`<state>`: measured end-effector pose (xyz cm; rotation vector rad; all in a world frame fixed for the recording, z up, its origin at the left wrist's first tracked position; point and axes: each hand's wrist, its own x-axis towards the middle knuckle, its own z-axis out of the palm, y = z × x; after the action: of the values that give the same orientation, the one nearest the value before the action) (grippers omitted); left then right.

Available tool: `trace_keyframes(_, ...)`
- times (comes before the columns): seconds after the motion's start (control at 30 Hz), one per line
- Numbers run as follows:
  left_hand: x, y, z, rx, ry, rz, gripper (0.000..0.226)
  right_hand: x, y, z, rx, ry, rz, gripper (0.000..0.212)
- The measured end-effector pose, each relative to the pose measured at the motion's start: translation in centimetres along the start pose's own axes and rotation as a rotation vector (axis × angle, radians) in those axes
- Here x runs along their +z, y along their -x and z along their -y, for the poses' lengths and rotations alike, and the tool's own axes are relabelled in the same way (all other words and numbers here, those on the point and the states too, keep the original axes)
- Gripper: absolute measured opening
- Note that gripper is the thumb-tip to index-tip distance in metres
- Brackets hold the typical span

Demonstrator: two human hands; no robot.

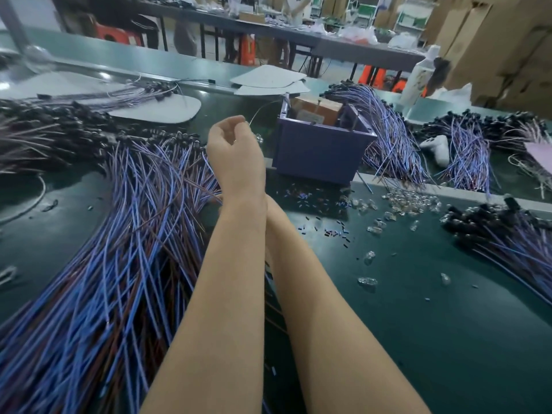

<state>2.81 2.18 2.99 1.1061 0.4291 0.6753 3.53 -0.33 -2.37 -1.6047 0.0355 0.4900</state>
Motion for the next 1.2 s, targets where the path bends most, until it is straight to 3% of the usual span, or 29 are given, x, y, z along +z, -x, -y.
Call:
trace_keyframes(0.17,0.4,-0.2,-0.1,0.082,-0.055,-0.01,0.016,-2.5,0.9,0.8,-0.241,0.192,-0.115,0.028)
trace_keyframes(0.23,0.4,-0.6,0.3,0.109,-0.137,-0.023,0.013,-4.2,1.8,1.7,-0.376,0.088,-0.159,0.018)
trace_keyframes(0.33,1.2,-0.3,1.2,0.139,-0.279,0.073,0.026,-7.4,3.6,3.4,-0.563,-0.124,-0.209,0.018)
trace_keyframes(0.47,2.8,3.1,1.6,0.534,-0.422,0.02,0.019,-11.5,5.6,4.4,-0.674,-0.213,-0.28,0.022)
trace_keyframes(0.53,3.0,3.3,1.7,0.622,-0.532,-0.022,0.013,-13.2,6.1,4.2,-0.67,-0.298,-0.32,0.024)
trace_keyframes(0.57,3.2,2.9,2.0,0.577,-0.706,-0.002,0.021,-14.0,6.4,4.0,-0.658,-0.366,-0.343,0.023)
trace_keyframes(0.63,3.3,1.9,2.7,0.321,-1.134,0.19,0.043,-15.6,6.7,3.7,-0.626,-0.528,-0.399,0.023)
trace_keyframes(0.7,3.5,1.6,3.4,0.078,-1.314,0.433,0.056,-16.9,6.7,3.2,-0.607,-0.662,-0.434,0.024)
trace_keyframes(0.8,4.0,2.1,4.6,-0.01,-1.195,0.655,0.055,-17.8,6.6,2.3,-0.602,-0.762,-0.404,0.025)
trace_keyframes(0.93,5.0,3.0,5.3,0.017,-1.025,0.755,0.044,-18.3,6.3,1.1,-0.511,-0.751,-0.322,0.026)
trace_keyframes(1.07,6.4,4.1,4.7,0.051,-0.625,0.647,0.032,-18.1,6.3,0.0,-0.368,-0.318,-0.173,0.028)
trace_keyframes(1.2,7.5,5.2,4.1,0.074,-0.42,0.739,0.023,-17.2,6.2,-0.5,-0.362,0.093,-0.091,0.025)
